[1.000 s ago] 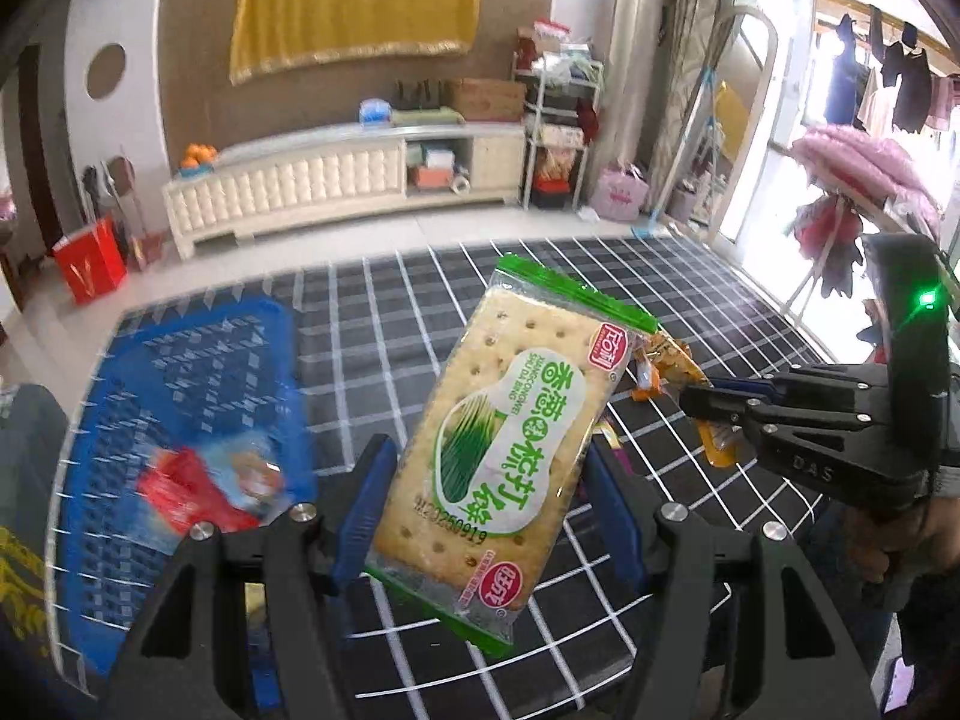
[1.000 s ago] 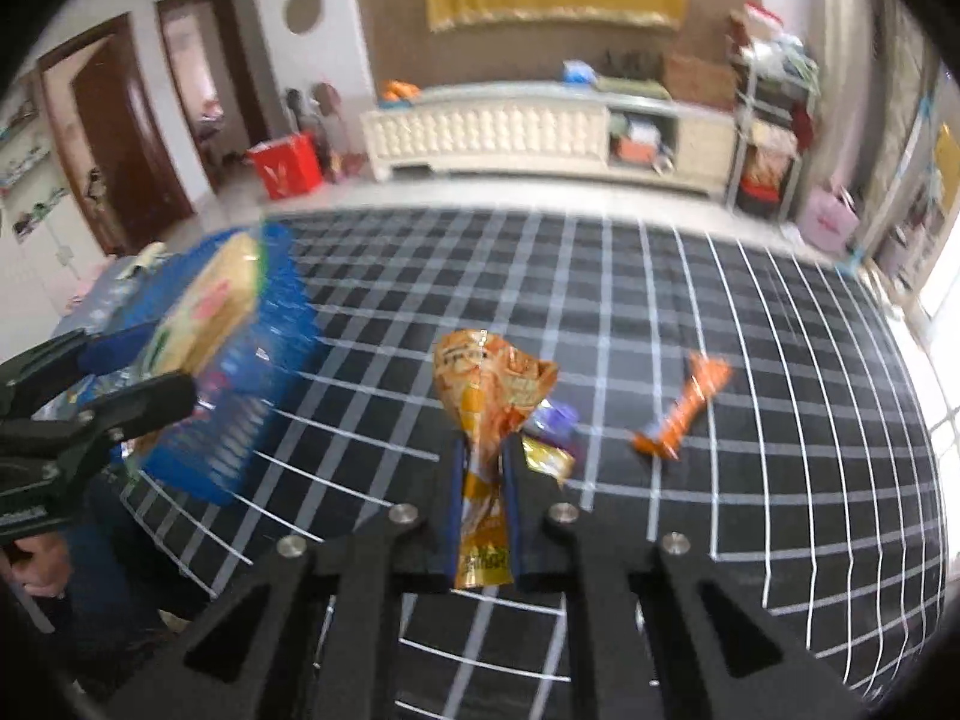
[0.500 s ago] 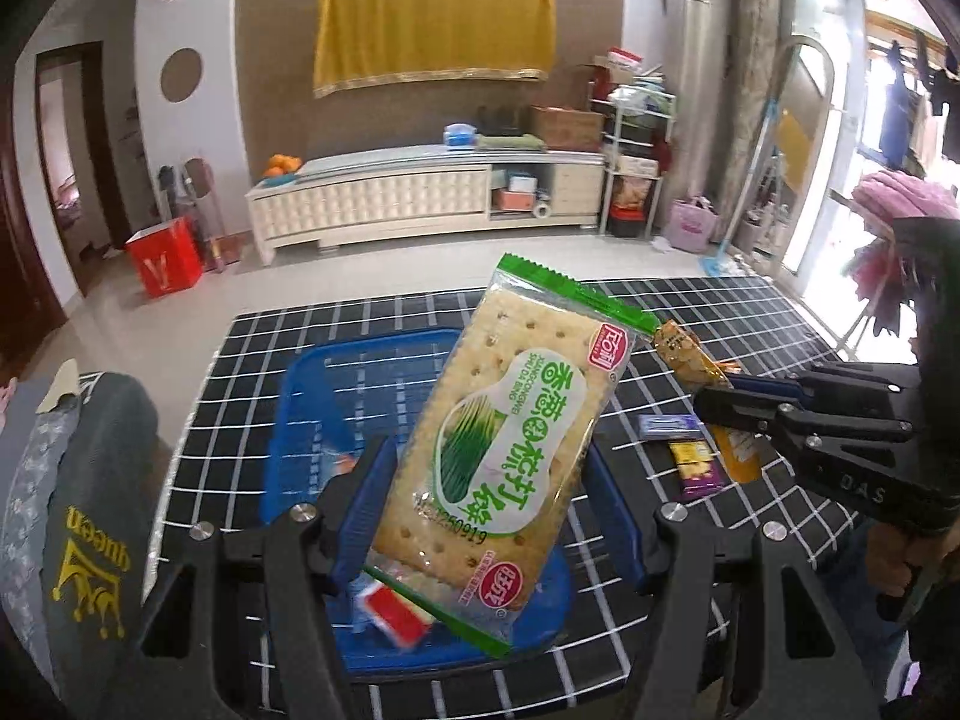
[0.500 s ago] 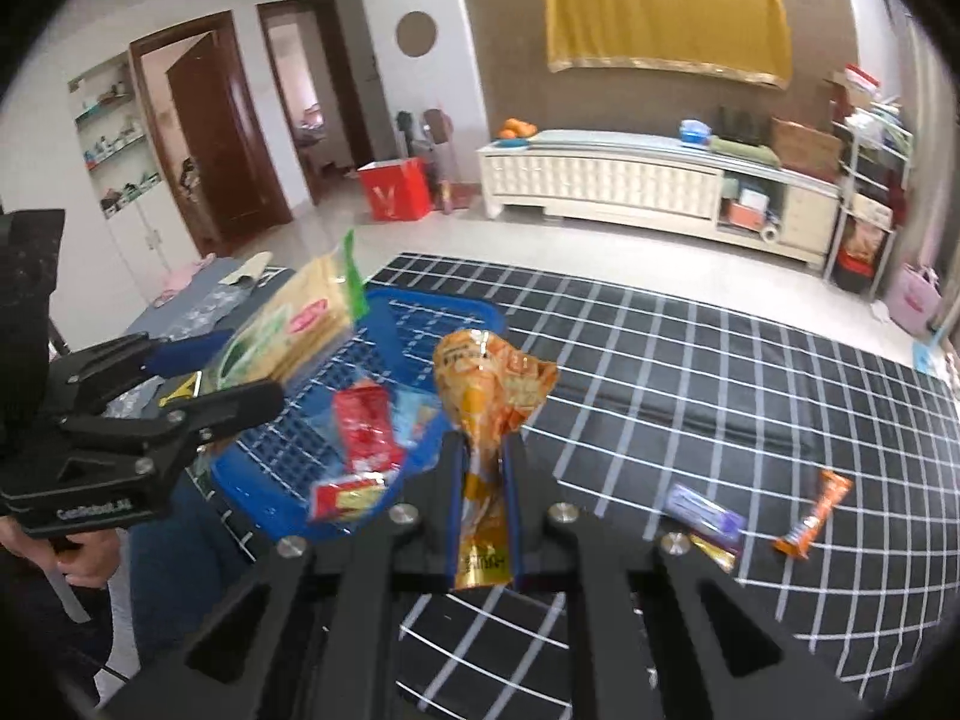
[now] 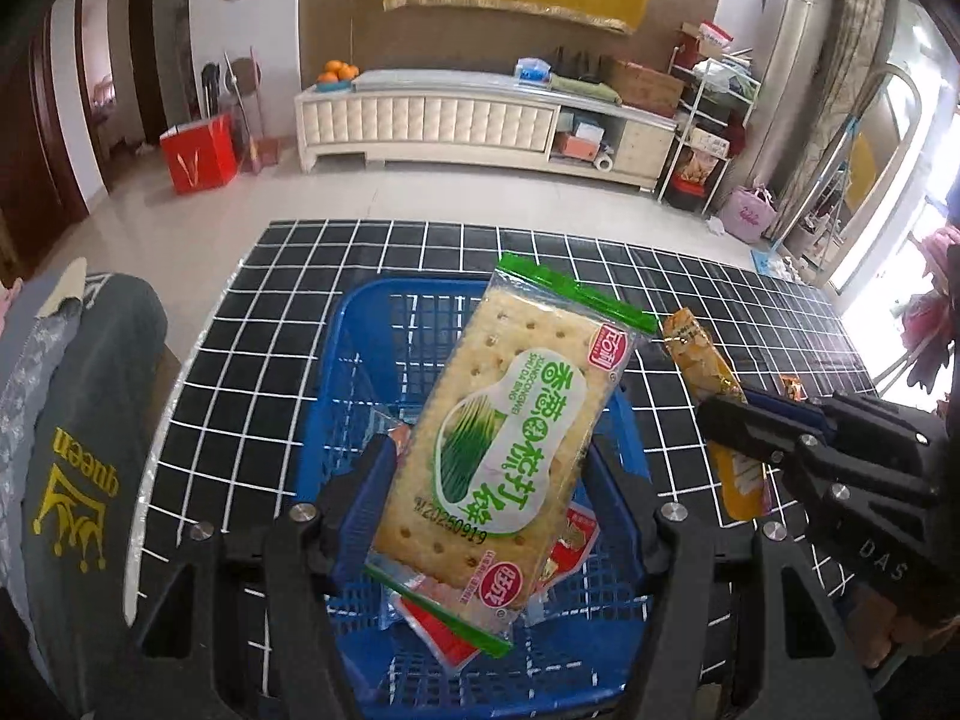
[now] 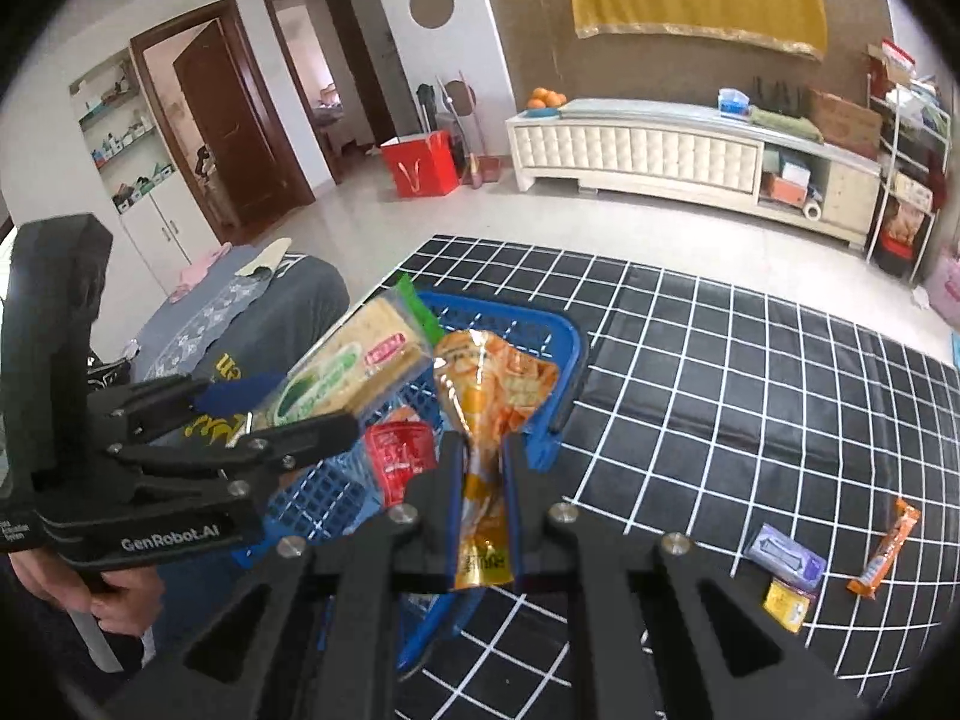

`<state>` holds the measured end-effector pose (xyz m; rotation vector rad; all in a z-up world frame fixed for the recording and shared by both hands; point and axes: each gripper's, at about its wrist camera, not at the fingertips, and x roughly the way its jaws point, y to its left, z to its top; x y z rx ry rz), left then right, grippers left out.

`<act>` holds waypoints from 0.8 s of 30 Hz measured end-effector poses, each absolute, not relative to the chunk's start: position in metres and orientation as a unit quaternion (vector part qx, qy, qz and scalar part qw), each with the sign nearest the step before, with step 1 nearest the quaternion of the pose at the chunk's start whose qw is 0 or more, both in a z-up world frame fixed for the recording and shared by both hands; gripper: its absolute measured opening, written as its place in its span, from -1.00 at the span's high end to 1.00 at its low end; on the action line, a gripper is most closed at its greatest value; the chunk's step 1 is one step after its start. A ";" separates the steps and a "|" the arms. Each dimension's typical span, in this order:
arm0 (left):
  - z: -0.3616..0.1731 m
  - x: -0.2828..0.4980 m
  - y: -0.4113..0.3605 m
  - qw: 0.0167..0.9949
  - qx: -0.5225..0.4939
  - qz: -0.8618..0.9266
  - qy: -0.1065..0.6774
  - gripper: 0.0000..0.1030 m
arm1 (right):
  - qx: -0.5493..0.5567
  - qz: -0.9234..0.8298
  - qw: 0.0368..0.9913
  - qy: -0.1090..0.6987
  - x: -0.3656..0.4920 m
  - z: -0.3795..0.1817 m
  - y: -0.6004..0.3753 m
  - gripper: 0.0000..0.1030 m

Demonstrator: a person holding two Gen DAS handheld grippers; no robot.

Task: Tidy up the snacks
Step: 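Carry the cracker pack and orange snack bag over the blue basket, then open the left tool to drop the crackers while the right releases the orange bag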

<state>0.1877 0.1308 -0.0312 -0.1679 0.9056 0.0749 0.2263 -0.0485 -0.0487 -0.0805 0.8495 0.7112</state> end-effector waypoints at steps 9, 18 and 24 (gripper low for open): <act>-0.057 0.232 0.127 0.871 -0.107 0.045 0.478 -0.20 | -0.016 0.321 0.848 0.421 0.255 -0.063 -0.061 0.70; -0.080 0.260 0.125 0.844 -0.165 0.037 0.509 -0.32 | -0.009 0.308 0.856 0.414 0.258 -0.056 -0.075 0.70; -0.076 0.252 0.119 0.845 -0.150 0.027 0.513 -0.33 | -0.009 0.307 0.856 0.417 0.253 -0.054 -0.074 0.70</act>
